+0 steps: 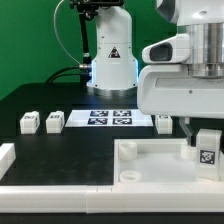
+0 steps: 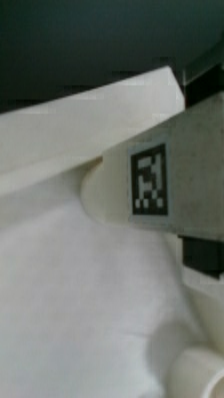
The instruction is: Assemble one leg
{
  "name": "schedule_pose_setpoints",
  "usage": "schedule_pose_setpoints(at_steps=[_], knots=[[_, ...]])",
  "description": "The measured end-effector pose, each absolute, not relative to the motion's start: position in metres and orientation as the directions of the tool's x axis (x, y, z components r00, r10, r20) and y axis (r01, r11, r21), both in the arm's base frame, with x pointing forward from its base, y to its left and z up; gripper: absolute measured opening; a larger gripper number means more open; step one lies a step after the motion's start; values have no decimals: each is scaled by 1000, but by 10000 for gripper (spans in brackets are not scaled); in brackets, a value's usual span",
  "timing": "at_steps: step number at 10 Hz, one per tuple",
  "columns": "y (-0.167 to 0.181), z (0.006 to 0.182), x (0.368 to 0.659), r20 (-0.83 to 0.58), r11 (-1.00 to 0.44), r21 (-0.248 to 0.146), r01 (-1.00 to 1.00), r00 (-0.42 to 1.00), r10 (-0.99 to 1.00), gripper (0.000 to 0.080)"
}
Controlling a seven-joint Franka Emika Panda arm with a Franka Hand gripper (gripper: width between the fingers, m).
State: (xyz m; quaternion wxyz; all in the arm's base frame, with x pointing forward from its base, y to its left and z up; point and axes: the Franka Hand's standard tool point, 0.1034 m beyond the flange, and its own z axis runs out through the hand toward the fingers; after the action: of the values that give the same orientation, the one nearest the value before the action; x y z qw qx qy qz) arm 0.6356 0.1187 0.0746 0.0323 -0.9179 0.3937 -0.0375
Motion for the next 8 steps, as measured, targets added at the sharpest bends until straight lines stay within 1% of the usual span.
schedule_pose_setpoints(at_steps=[1,2,3,4,5,6,7,8], knots=[[119,74,637,23,-521,-80,-850,521,-853,291],[117,73,638,-7,-344,-77,-936,345,-939,291],[116,73,638,-36,-157,-79,-984,160,-986,291],[117,73,637,-55,-29,-77,-997,34,-998,291],[117,72,637,-55,-23,-76,-997,27,-998,291],[117,72,637,-53,-46,-76,-996,50,-997,291],[116,71,639,-33,-168,-101,-981,172,-985,376],[115,66,638,13,-338,-154,-929,340,-940,556]])
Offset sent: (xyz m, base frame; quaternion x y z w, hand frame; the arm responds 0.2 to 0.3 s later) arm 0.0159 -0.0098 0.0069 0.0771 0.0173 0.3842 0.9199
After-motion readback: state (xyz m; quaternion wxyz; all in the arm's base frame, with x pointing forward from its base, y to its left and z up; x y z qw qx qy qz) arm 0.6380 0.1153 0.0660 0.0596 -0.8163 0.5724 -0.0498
